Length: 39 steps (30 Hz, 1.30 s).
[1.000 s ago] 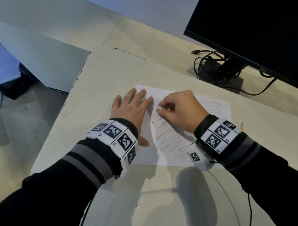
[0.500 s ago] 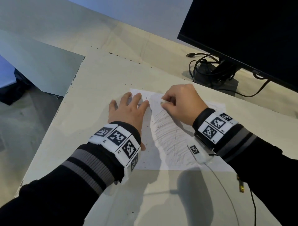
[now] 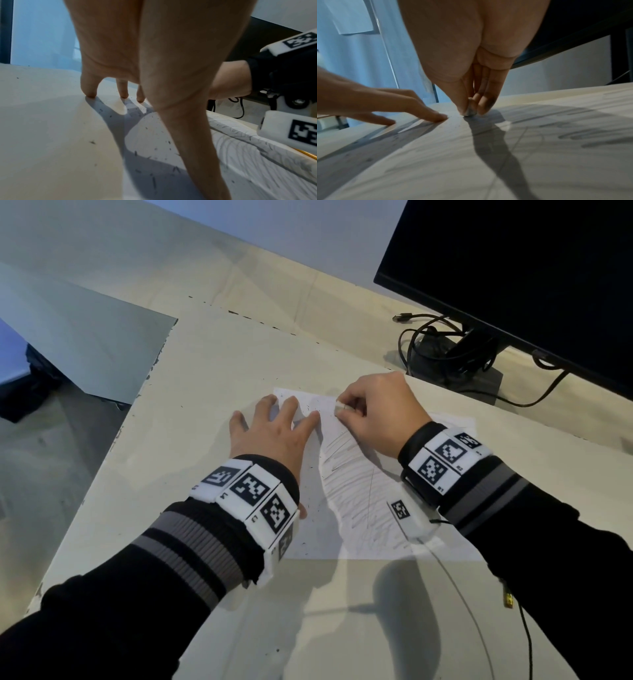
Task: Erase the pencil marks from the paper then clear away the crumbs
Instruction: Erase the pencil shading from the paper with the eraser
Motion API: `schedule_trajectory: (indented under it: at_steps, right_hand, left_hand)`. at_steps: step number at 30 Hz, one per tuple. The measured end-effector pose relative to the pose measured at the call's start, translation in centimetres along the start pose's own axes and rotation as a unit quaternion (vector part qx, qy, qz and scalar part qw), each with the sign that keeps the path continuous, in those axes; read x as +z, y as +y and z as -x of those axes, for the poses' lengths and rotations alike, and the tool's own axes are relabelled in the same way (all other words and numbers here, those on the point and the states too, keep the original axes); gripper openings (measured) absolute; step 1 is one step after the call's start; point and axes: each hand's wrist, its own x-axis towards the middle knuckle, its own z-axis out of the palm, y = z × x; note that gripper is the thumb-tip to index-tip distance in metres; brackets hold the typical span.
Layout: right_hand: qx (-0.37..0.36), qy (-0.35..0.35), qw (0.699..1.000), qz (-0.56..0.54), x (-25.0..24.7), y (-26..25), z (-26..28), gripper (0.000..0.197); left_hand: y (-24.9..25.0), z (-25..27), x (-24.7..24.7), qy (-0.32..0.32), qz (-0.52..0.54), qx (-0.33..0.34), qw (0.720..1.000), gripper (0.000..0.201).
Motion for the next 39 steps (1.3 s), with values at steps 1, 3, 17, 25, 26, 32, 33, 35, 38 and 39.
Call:
schedule_trajectory:
  at_steps: [1,3,17,25,26,32,33,35,38,39]
  right_hand:
    - [-0.014,-0.007,1.0,0.004,0.2,-0.3,0.1,0.008]
    - [-0.041,-0.02,0.999,-0.003,0.4,-0.7,0.6,0.008]
    - [0.048,0.014,0.998,-0.035,-0.5,0.3,-0.8,0.009]
    - [0.065,0.023,0.997,-0.04,-0.1,0.0,-1.0,0.009]
    - [0.047,0.012,0.998,-0.038,0.1,-0.3,-0.6,0.008]
    - [0.08,0.039,0.995,-0.044,-0.6,0.7,-0.2,0.016]
    - [0.062,0.031,0.997,-0.036,-0.5,0.4,0.0,0.015]
    - [0.011,0.006,1.0,-0.024,0.0,-0.3,0.5,0.014]
    - [0.041,0.034,0.998,-0.031,-0.3,0.2,0.1,0.015]
    - [0.058,0.047,0.997,-0.033,-0.5,0.5,-0.1,0.015]
  left_hand:
    - [0.0,0.0,0.1,0.001,-0.002,0.0,1.0,0.139]
    - [0.0,-0.1,0.1,0.001,-0.004,-0.001,1.0,0.14]
    - [-0.1,0.0,-0.1,-0.005,0.011,0.001,1.0,0.137]
    - [-0.2,0.0,0.0,0.001,0.017,0.003,1.0,0.137]
    - [-0.2,0.0,0.1,0.002,0.016,0.003,1.0,0.138]
    - [-0.3,0.0,0.2,0.0,0.031,0.008,0.999,0.138]
    - [-0.3,-0.1,0.2,0.003,0.031,0.007,0.999,0.138]
    - [-0.3,-0.1,0.3,0.006,0.032,0.007,0.999,0.138]
    - [-0.3,-0.1,0.3,0.003,0.03,0.005,1.0,0.138]
    - [-0.2,-0.1,0.3,0.004,0.03,0.005,1.0,0.138]
